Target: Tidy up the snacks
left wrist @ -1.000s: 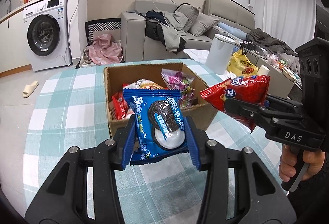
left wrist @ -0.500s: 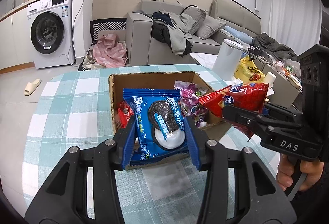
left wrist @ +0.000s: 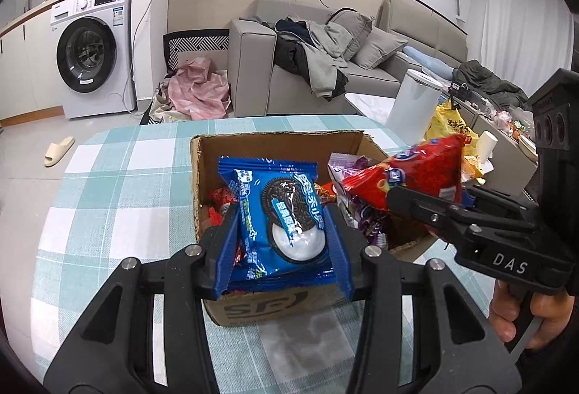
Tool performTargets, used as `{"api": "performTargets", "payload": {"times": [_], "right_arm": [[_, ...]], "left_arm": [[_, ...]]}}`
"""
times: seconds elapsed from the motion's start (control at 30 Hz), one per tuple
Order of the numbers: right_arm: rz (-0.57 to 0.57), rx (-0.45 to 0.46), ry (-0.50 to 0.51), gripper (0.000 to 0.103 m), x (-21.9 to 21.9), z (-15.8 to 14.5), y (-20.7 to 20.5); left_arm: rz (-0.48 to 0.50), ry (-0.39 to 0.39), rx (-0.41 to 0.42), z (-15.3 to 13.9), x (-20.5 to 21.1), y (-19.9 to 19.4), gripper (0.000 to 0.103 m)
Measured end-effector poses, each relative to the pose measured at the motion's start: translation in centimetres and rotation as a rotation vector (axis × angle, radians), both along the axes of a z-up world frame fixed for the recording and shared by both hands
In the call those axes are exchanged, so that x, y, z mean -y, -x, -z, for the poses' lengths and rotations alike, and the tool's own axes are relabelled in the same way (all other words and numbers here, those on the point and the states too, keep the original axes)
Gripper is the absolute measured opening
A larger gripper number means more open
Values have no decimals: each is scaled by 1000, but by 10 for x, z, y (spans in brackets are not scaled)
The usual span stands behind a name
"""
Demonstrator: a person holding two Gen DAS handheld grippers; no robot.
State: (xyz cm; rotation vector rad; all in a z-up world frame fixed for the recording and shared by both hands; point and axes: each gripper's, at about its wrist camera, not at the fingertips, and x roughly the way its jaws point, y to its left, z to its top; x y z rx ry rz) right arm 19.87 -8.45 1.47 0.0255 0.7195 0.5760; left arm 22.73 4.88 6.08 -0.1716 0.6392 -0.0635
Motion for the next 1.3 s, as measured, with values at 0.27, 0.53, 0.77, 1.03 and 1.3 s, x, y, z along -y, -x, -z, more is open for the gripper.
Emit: {"api": "performTargets", "payload": {"times": [0.27,0.53,0.77,1.03,1.3], "right_arm": [[-18,-1,7,43,-11,7,-13],[-48,0,30,49,-20,10,-17],[-55,68,29,81,-5,-2,0],[-32,96,-29,102,27,-7,21],[-49,144,-97,103,44,-5,45]], "left_arm": [[0,-24,-18,14,1,-16,42],[-3,-29,-13,20,-2,-19,42],[-12,-45,6,15,-3,-2,69],[-18,-43,67,3,-5,35,93],[-46,-45,121,-3,-6,75,103]]}}
